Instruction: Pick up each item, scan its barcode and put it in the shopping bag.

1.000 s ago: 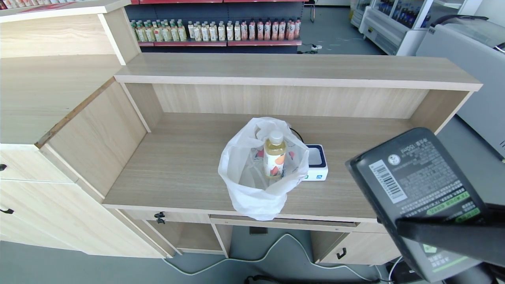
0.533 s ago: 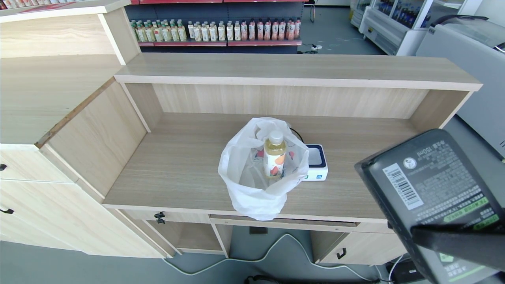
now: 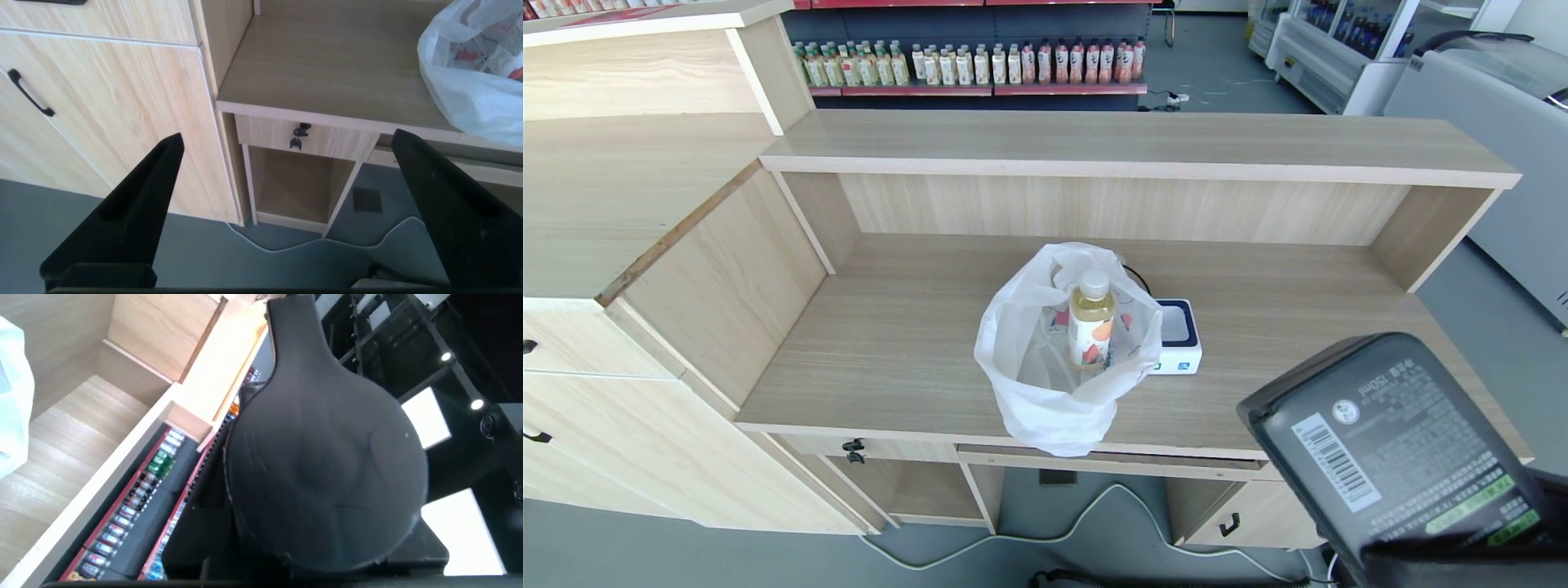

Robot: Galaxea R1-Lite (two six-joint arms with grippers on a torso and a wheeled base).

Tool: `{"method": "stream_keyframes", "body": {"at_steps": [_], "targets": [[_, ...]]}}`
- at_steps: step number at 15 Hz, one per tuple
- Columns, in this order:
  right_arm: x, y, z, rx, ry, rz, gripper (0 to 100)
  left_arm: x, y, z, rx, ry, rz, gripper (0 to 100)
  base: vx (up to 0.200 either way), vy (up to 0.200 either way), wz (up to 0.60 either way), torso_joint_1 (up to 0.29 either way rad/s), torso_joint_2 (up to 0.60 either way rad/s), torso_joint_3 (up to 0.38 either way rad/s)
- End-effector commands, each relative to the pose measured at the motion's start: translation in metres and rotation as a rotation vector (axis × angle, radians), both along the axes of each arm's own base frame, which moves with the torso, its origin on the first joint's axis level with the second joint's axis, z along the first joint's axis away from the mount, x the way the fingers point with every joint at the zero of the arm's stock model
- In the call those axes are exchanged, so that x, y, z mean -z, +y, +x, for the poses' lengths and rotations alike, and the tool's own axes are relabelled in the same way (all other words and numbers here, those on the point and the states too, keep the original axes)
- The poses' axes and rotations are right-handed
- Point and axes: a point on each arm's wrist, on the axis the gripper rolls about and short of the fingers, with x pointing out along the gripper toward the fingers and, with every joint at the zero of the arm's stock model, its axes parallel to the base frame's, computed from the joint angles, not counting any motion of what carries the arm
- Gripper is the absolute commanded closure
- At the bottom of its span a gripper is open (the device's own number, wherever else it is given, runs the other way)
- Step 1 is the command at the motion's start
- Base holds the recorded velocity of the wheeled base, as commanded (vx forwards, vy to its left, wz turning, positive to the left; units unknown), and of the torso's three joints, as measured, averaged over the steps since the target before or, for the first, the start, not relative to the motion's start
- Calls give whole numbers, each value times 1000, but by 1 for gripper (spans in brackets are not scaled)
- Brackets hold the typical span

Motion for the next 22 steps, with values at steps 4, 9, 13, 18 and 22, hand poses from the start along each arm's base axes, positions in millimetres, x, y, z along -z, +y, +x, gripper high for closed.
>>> {"method": "stream_keyframes", "body": {"at_steps": [4, 9, 13, 18, 22], "targets": [[0, 1, 0, -8, 0, 1, 100, 0, 0, 0, -1, -1, 0, 0, 0, 0, 0, 0, 0, 0], [-3, 1, 0, -5, 31, 17, 100, 0, 0, 0, 1, -1, 0, 0, 0, 0, 0, 0, 0, 0], [-13, -26, 4, 211, 471, 236, 100, 0, 0, 0, -1, -1, 0, 0, 0, 0, 0, 0, 0, 0], [-22, -77, 18, 610, 1039, 1009, 100, 0, 0, 0, -1, -1, 0, 0, 0, 0, 0, 0, 0, 0], [-18, -100, 25, 709, 1160, 1320, 100, 0, 0, 0, 1, -1, 0, 0, 0, 0, 0, 0, 0, 0]]}}
